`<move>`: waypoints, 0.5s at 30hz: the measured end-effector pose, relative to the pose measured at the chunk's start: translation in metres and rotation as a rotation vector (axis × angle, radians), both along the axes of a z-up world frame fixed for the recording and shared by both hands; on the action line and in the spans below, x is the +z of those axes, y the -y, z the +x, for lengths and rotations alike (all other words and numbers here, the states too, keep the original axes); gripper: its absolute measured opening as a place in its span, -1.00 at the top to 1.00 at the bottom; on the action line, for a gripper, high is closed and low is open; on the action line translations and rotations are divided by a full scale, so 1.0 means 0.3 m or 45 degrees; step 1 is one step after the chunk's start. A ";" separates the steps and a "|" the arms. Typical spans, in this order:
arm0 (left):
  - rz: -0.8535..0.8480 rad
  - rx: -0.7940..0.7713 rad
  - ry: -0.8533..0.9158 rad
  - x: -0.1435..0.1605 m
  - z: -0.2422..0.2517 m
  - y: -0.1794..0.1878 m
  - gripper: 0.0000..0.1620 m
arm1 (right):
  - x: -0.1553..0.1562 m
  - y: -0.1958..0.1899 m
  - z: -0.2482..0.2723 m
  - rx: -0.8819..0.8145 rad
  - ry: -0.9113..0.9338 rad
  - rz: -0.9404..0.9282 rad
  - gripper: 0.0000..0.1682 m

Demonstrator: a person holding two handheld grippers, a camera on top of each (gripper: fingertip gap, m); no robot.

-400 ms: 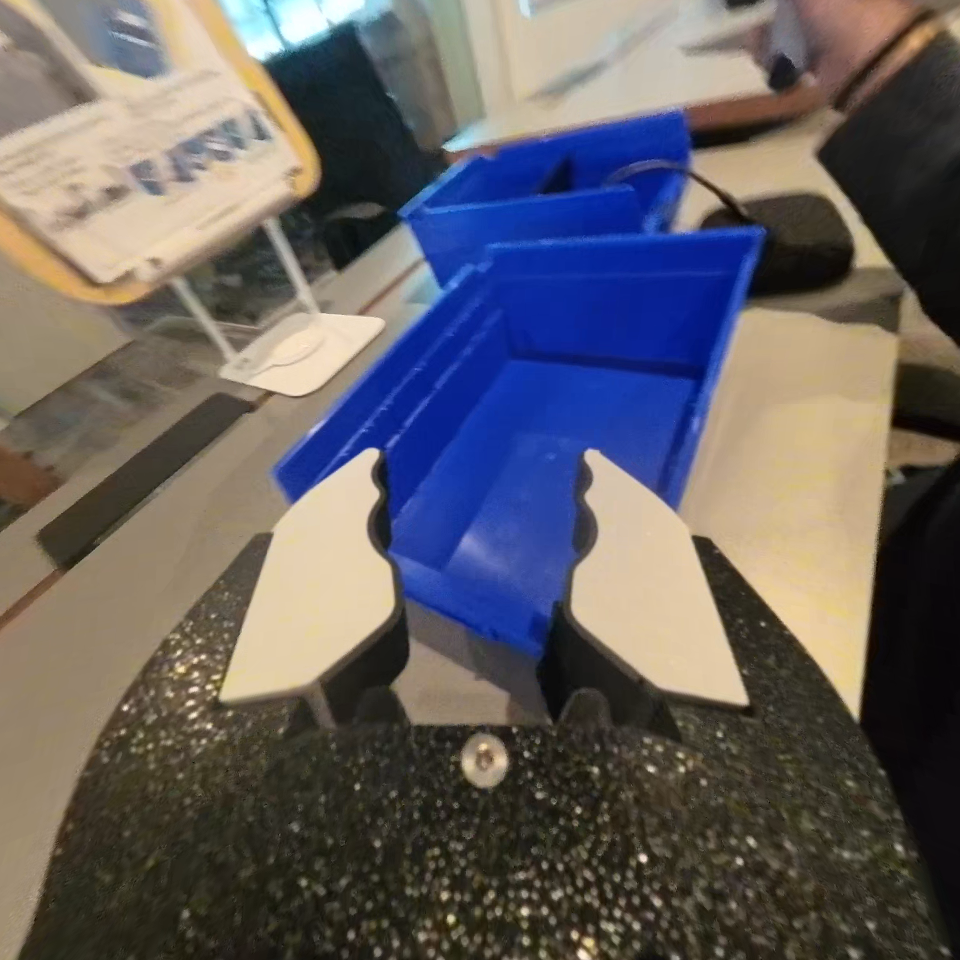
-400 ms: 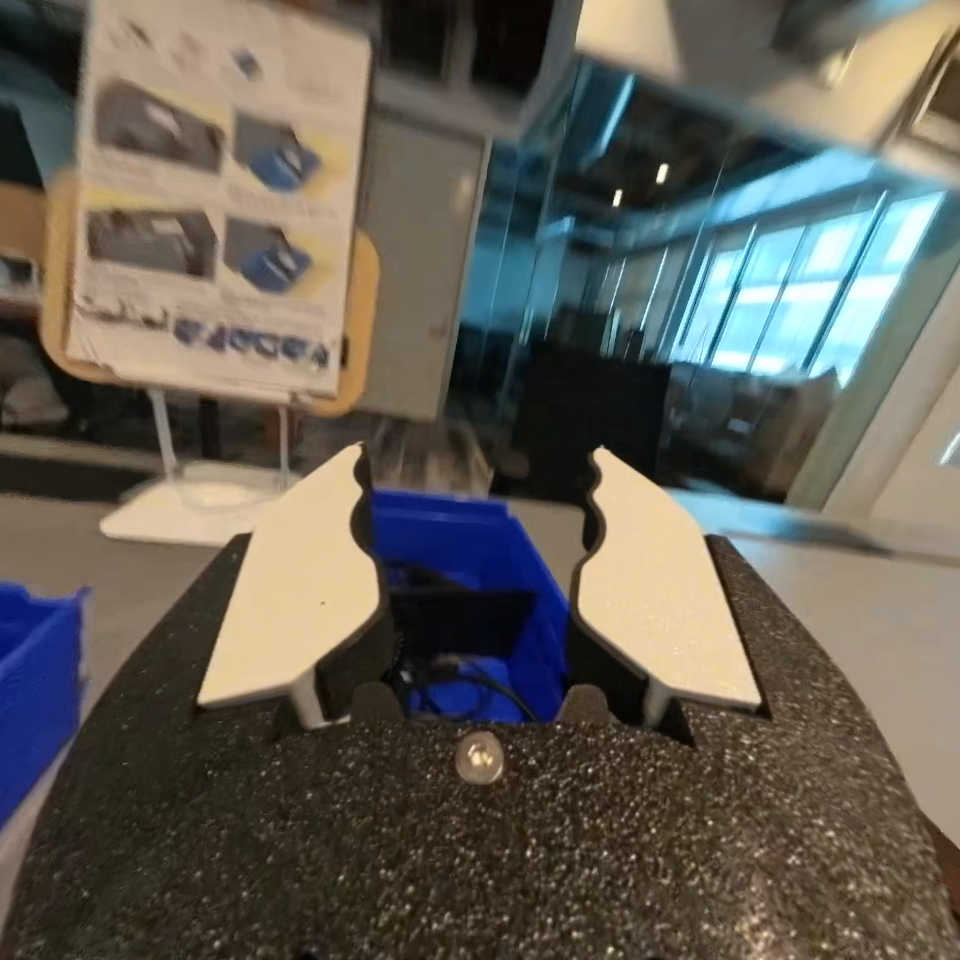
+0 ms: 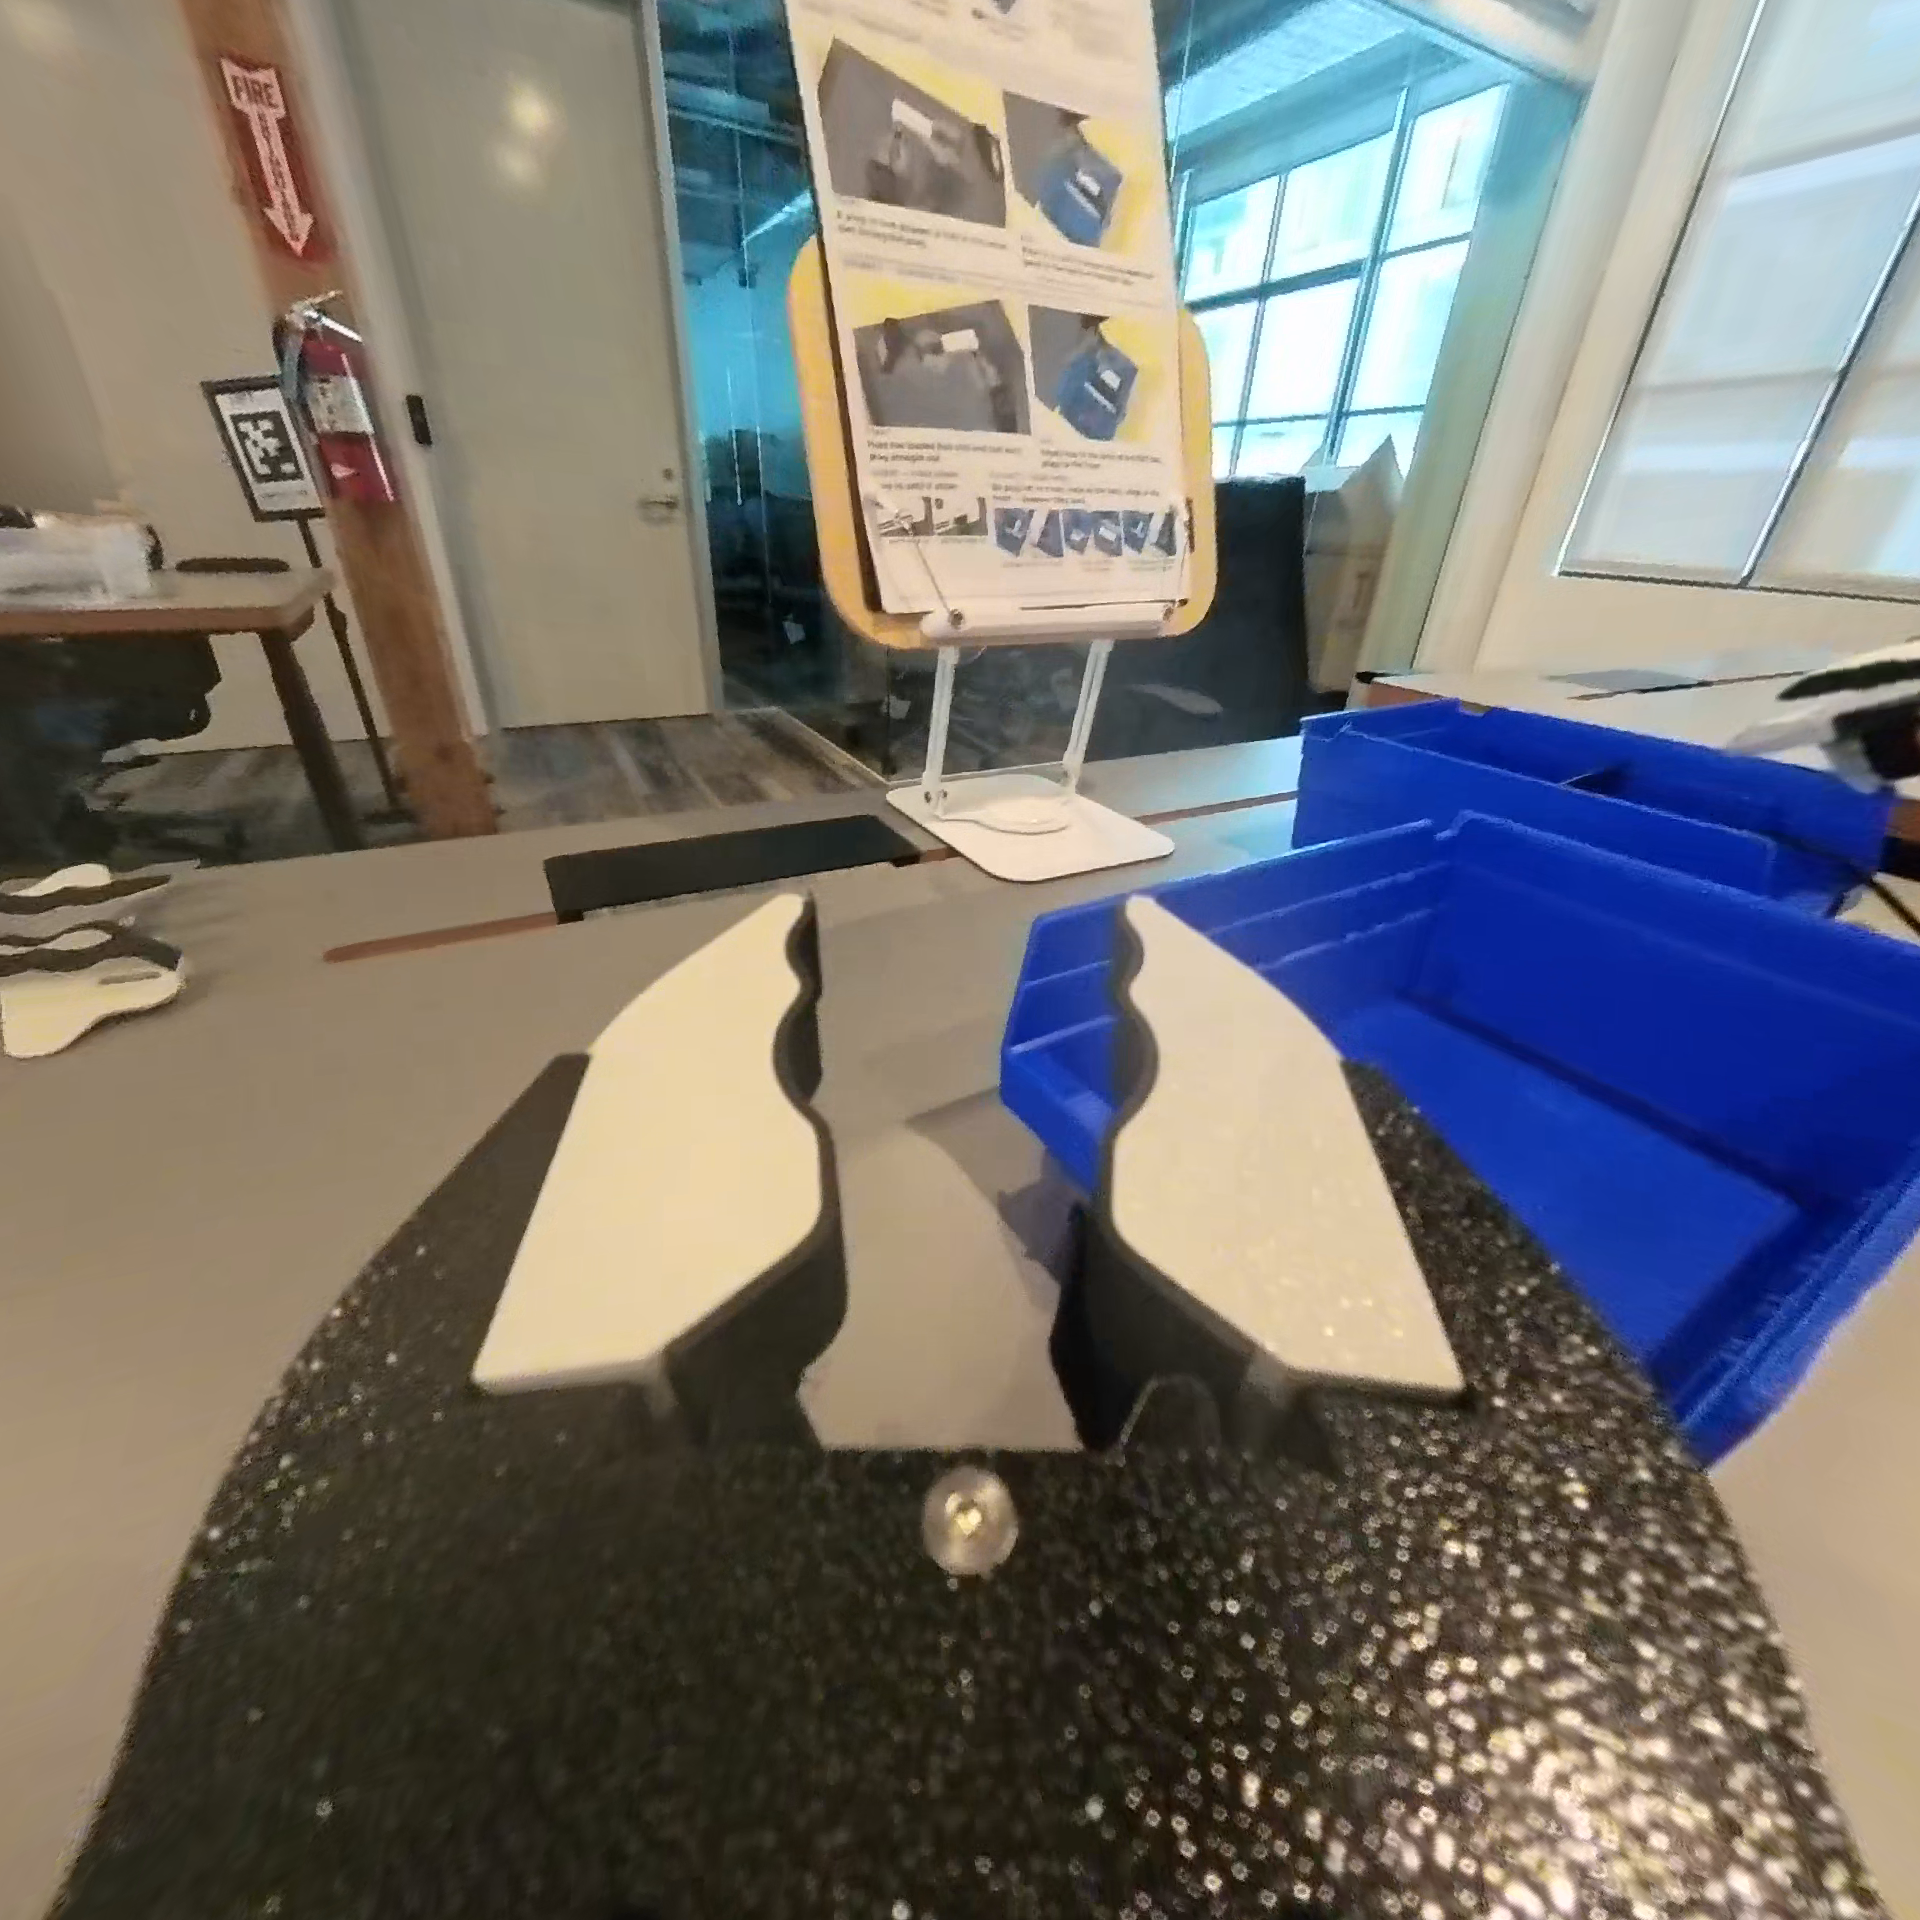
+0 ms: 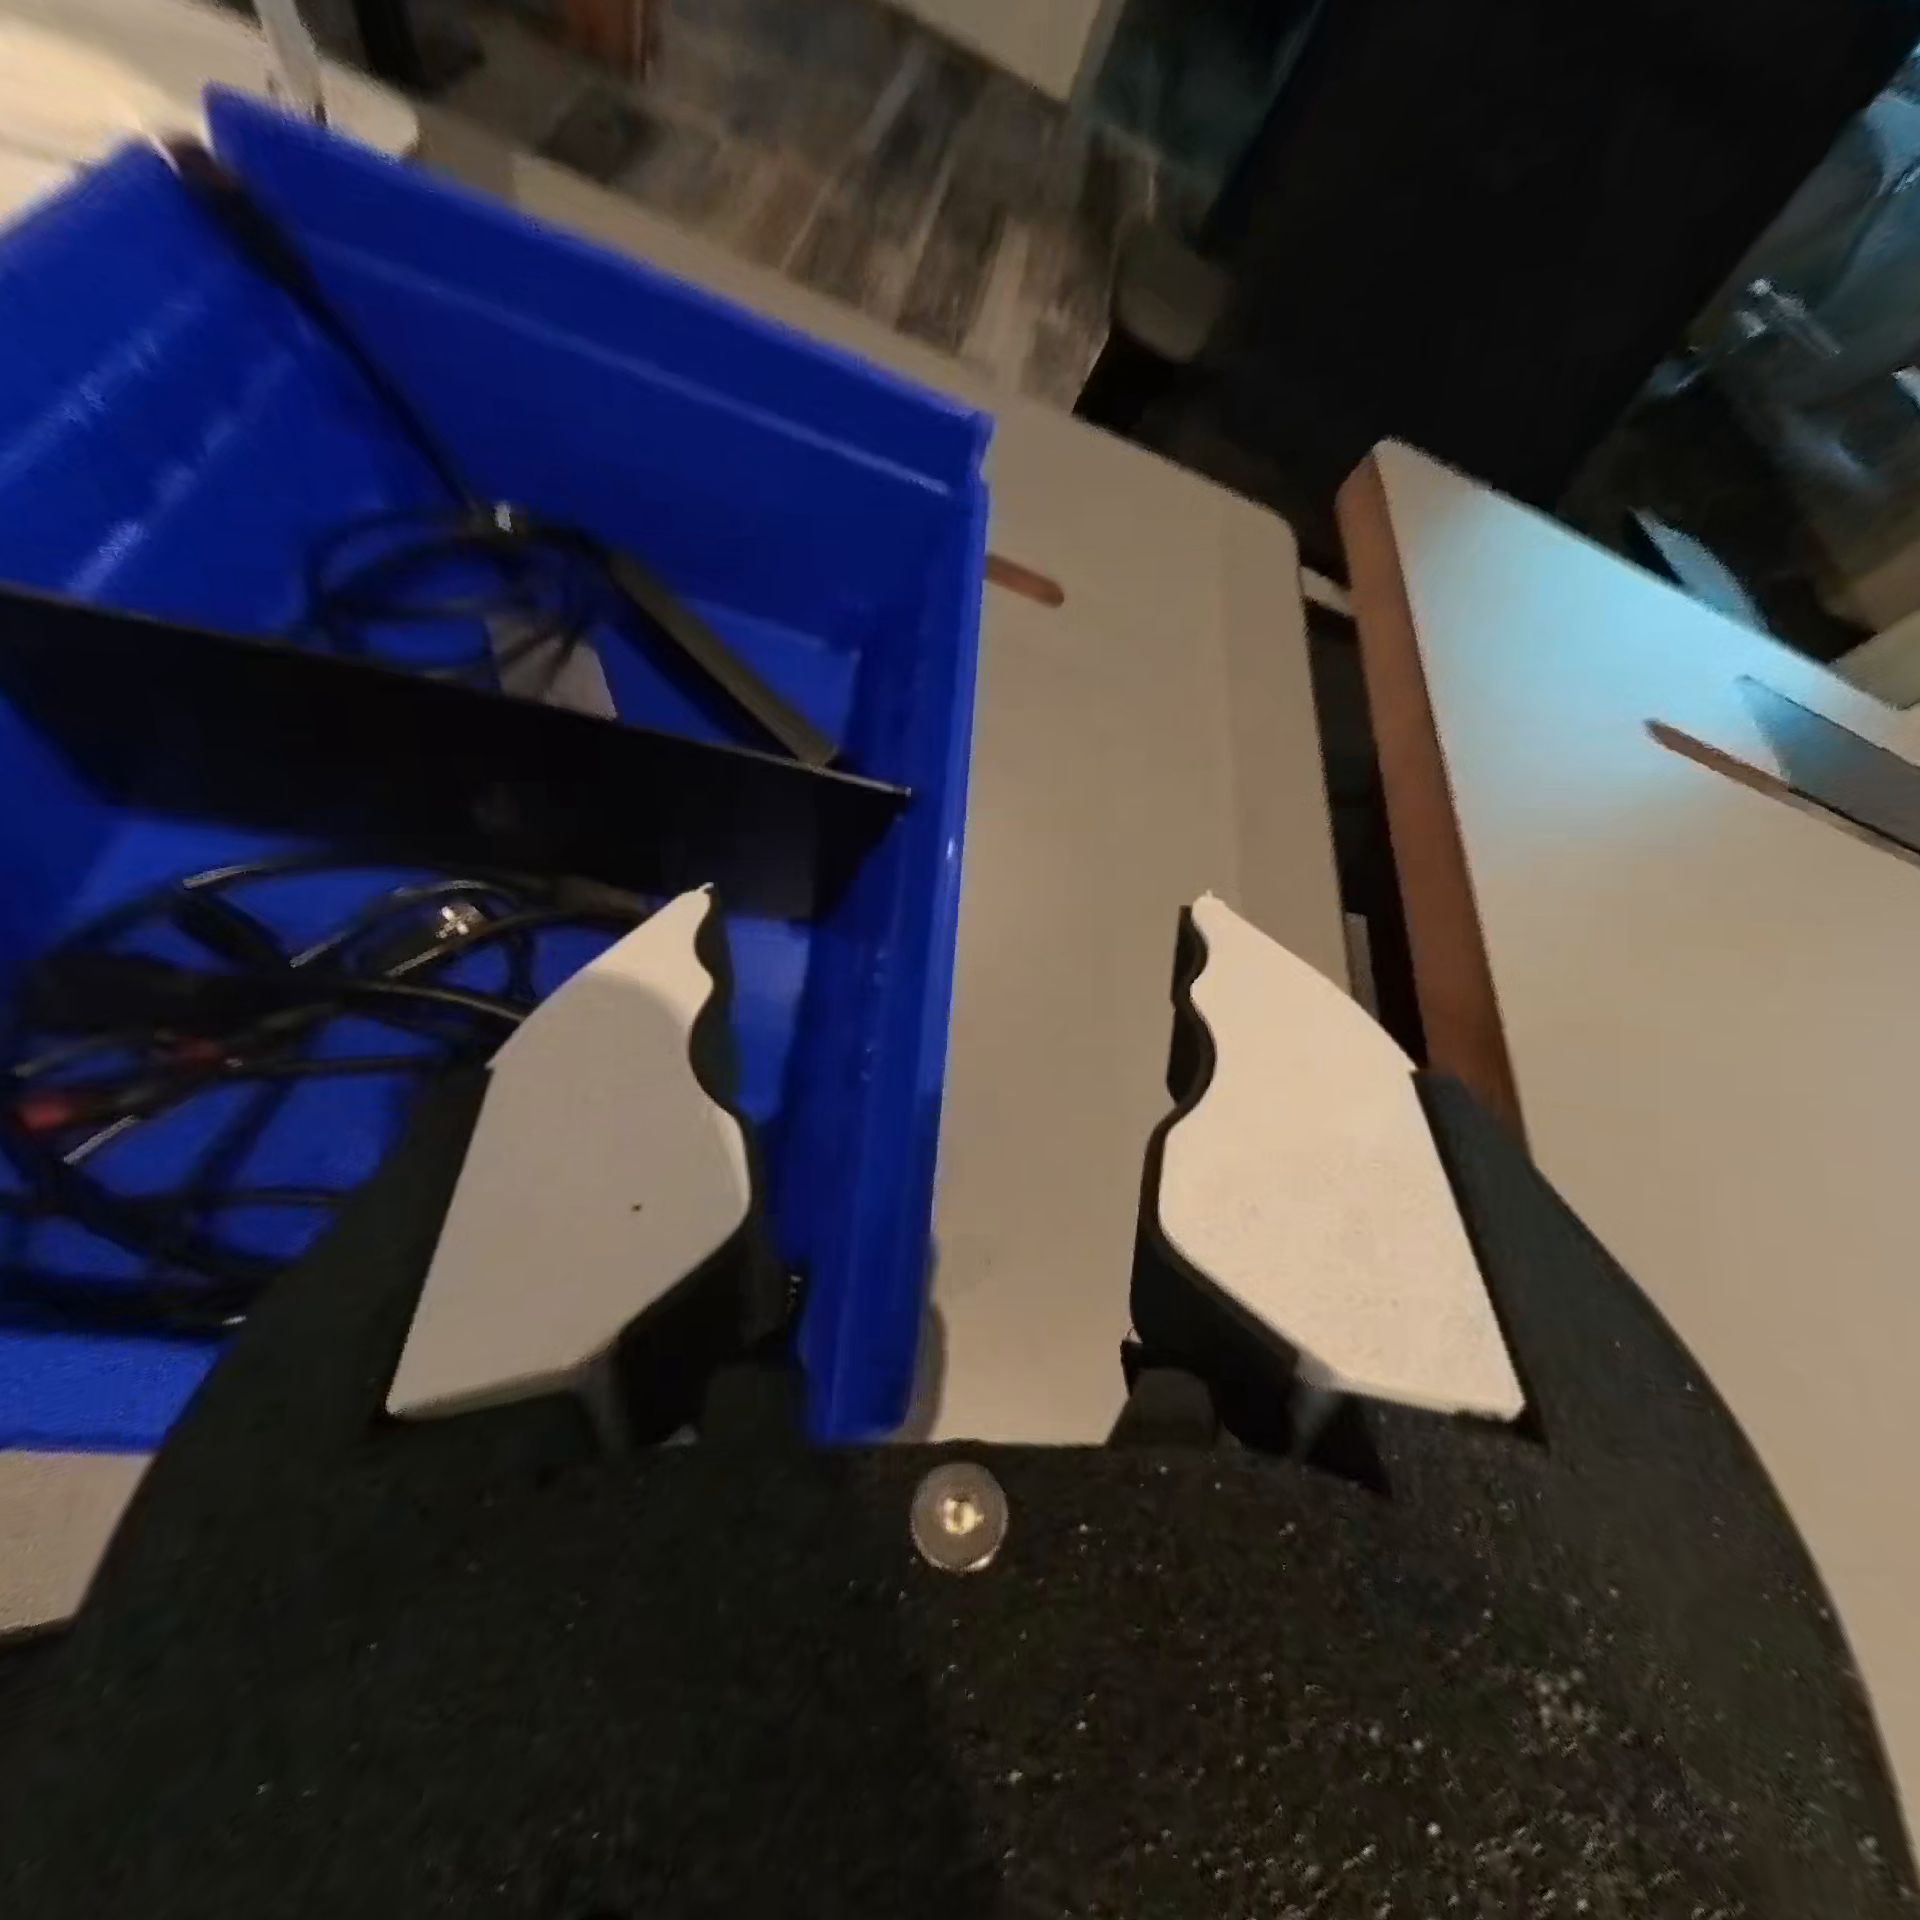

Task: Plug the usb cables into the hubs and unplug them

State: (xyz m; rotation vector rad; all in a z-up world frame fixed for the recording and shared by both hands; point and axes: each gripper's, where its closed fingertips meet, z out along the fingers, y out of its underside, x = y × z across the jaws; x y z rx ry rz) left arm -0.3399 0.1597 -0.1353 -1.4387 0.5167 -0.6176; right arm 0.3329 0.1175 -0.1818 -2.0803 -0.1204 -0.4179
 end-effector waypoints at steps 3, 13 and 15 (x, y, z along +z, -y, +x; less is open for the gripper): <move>-0.011 0.047 -0.079 -0.030 -0.005 -0.012 0.37 | -0.093 -0.020 0.031 0.025 -0.001 -0.207 0.11; -0.026 0.100 -0.270 -0.098 0.012 -0.024 0.43 | -0.238 -0.074 0.001 0.157 -0.118 -0.566 0.59; -0.037 0.094 -0.257 -0.100 0.011 -0.023 0.43 | -0.243 -0.076 0.000 0.142 -0.136 -0.607 0.64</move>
